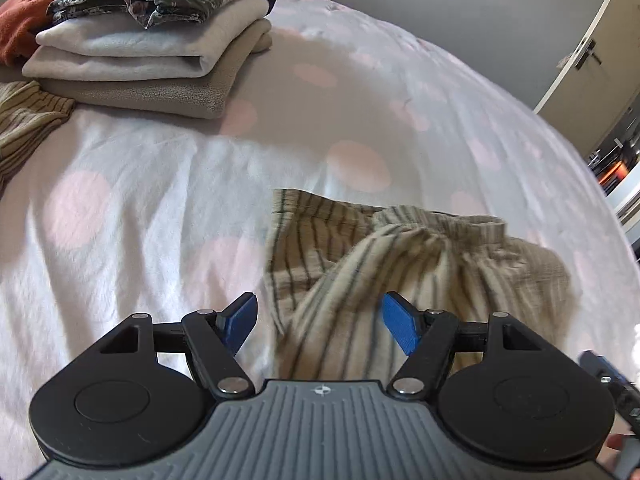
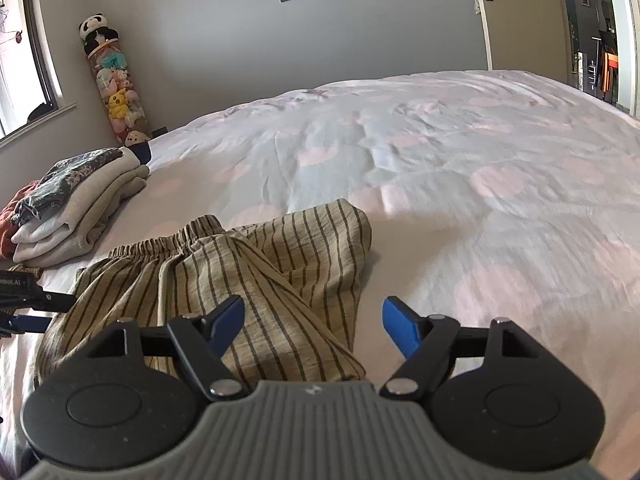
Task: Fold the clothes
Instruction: 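Grasp the folded striped trousers' edge with both tools side by side, then lift the folded trousers with both tools and carry them toward the clothes stack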
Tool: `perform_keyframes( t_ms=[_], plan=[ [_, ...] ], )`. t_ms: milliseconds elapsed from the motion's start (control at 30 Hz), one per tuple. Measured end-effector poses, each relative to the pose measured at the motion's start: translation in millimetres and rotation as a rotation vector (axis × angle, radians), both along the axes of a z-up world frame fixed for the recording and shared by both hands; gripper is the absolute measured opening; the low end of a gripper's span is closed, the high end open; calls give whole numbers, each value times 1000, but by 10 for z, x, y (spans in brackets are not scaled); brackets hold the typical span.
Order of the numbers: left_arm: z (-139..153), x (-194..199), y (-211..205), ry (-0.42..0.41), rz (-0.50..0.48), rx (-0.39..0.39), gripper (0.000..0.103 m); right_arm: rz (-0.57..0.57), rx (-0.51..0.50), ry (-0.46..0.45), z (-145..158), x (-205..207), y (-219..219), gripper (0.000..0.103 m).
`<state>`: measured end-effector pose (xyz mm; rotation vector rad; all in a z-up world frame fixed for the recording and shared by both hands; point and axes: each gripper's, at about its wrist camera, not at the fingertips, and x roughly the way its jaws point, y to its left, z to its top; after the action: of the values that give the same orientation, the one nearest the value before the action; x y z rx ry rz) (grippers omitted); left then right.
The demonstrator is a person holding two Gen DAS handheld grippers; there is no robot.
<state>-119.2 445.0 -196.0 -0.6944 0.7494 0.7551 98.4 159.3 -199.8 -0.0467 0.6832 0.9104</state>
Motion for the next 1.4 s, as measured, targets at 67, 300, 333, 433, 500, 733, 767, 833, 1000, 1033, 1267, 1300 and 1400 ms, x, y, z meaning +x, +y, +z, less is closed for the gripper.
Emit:
perform_keyframes(
  t_ms=[67, 300, 333, 433, 500, 733, 767, 833, 1000, 1033, 1267, 1300, 1400],
  plan=[
    [-94, -10, 90, -6, 16, -33, 68, 0, -4, 20, -11, 39, 35, 79],
    [-198, 42, 164, -17, -17, -2, 70, 44, -52, 54, -14, 265, 341, 88],
    [-198, 56, 151, -17, -28, 12, 70, 51, -66, 55, -29, 308, 392, 88],
    [-202, 86, 134, -25, -49, 35, 70, 70, -102, 64, -94, 440, 536, 90],
    [-217, 86, 137, -33, -49, 35, 69, 87, -120, 78, -146, 518, 636, 90],
    [-237, 122, 142, -64, -65, 57, 52, 180, -143, 86, -220, 552, 992, 90],
    [-238, 129, 139, -68, -72, 57, 49, 190, -143, 77, -213, 522, 1025, 90],
    [-241, 142, 132, -75, -83, 57, 42, 211, -156, 51, -209, 452, 1099, 81],
    [-257, 187, 104, -74, -113, 66, 27, 234, -266, -81, -267, 260, 1242, 54],
    [-258, 200, 97, -71, -118, 70, 25, 238, -284, -109, -280, 224, 1257, 46],
    [-220, 259, 23, -45, -153, 109, 11, 274, -390, -247, -298, -25, 1354, 11],
    [-212, 251, 23, -48, -151, 108, 11, 265, -393, -253, -281, -40, 1354, 10],
    [-166, 201, 42, -72, -132, 108, 6, 222, -378, -257, -177, -71, 1326, 9]
  ],
)
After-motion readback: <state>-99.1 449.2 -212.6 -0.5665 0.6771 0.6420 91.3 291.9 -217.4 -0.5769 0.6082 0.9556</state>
